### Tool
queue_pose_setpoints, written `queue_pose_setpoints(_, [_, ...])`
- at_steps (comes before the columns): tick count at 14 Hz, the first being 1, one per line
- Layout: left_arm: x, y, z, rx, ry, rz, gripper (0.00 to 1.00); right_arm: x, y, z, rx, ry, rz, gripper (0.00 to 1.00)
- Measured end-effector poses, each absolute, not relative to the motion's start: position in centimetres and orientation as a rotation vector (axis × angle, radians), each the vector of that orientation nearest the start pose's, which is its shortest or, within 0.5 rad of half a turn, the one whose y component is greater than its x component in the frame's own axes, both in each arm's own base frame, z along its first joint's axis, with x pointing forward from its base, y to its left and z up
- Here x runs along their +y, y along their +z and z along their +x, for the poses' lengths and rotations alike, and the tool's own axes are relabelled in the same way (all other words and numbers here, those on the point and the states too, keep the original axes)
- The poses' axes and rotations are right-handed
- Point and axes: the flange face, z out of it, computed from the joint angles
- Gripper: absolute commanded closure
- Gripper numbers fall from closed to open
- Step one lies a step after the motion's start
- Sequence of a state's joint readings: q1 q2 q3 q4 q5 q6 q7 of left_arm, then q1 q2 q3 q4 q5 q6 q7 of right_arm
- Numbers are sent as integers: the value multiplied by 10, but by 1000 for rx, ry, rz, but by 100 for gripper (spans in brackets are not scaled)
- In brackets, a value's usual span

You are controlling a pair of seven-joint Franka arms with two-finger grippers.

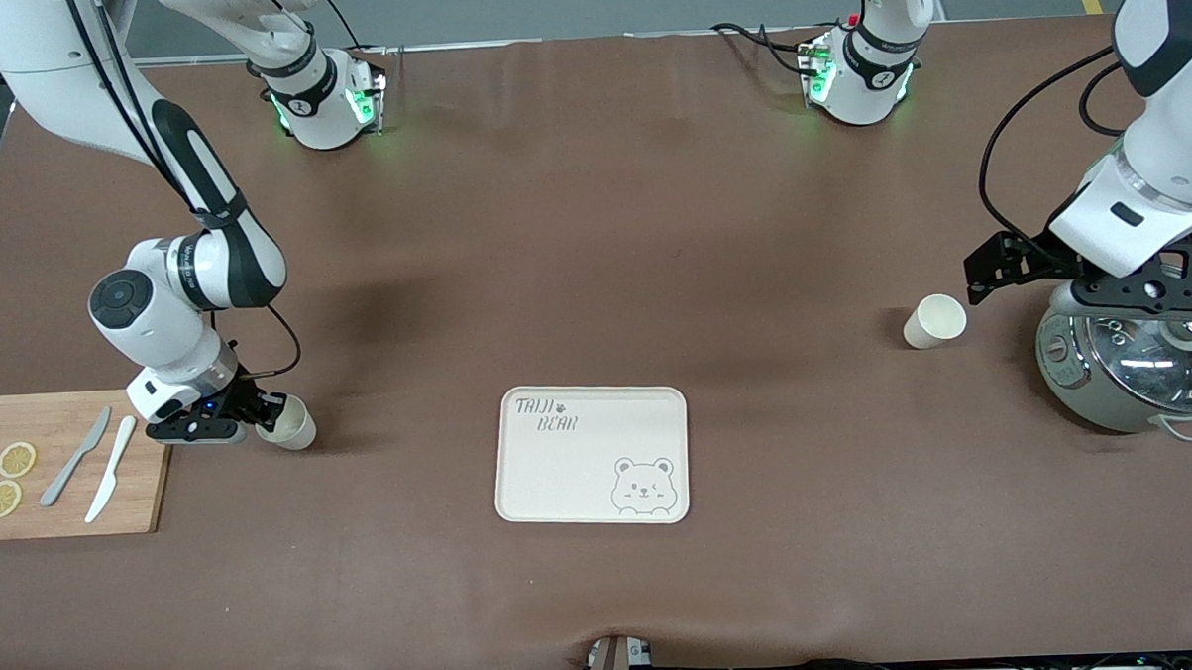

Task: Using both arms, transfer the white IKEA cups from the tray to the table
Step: 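Set the cups on the table and open both grippers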

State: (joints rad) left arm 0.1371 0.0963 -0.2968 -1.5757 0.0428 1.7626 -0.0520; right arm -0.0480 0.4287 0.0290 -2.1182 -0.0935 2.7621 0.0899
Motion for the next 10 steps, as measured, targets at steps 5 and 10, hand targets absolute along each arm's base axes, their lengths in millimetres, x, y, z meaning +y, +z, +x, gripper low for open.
queue_pose_setpoints(5, [-93,615,587,196,-143,-3123,0,-7,222,599,45,-355,-3144,100])
queue_pose_setpoints(10, [-97,623,583,206,-115,-3121,0,-7,219,600,44,-365,-3141,28])
